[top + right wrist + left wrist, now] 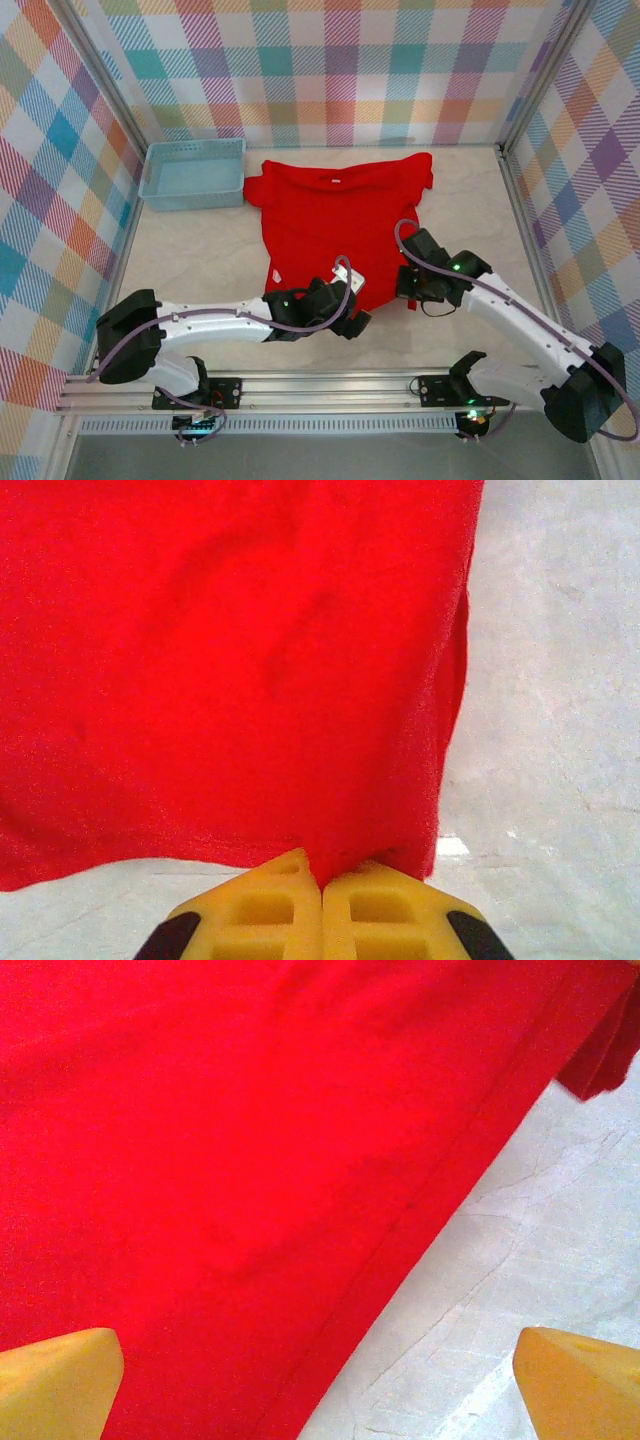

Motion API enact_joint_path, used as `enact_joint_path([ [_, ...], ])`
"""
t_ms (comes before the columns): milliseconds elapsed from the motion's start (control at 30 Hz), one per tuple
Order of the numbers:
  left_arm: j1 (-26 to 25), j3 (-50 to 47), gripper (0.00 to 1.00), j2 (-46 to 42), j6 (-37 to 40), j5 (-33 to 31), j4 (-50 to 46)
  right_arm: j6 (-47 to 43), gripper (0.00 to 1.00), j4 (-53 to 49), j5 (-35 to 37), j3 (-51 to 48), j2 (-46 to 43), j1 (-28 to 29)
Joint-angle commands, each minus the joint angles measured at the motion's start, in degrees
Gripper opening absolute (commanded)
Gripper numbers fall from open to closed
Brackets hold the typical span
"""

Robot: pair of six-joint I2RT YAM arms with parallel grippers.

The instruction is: Fold the inside-out t-shirt

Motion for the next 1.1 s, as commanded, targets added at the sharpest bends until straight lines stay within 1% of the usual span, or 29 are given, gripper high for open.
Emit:
enact_joint_path([
  [0,-0.23,-1.48,1.0,-1.31,-0.36,-1.98,2.02,1.6,0.16,0.76,0.41,-4.28,2.83,0.32],
  [200,-0.18,-4.53,1.0,-2.95,-1.9,-2.94,2.61,2.24,0.26,3.55,0.51,-7.24,7.15,0.34],
  [433,0.2,-6.5,1.0,-4.99,-2.33,-4.22,3.22,2.35,0.32,3.74,2.72,-7.6,8.98,0.27],
  [667,0.73,-6.88,1.0,-5.08,-2.38,-4.05,3.31,2.62,0.31,4.23,2.93,-7.26,11.75,0.24],
  [767,0.75,-6.84,1.0,-4.68,-2.2,-3.87,3.14,2.87,0.23,4.1,3.35,-7.34,12.03,0.23],
  [867,0.78,-6.8,1.0,-4.24,-2.03,-3.45,3.31,2.71,0.09,3.1,3.63,-6.77,11.39,0.25],
  [967,0.78,-6.03,1.0,-3.01,-1.68,-4.02,2.71,2.38,0.0,0.81,3.85,-5.37,9.21,0.28],
  [1067,0.77,-5.06,1.0,-1.59,-1.28,-4.55,2.59,1.8,0.0,-1.83,4.16,-3.65,5.51,0.25],
])
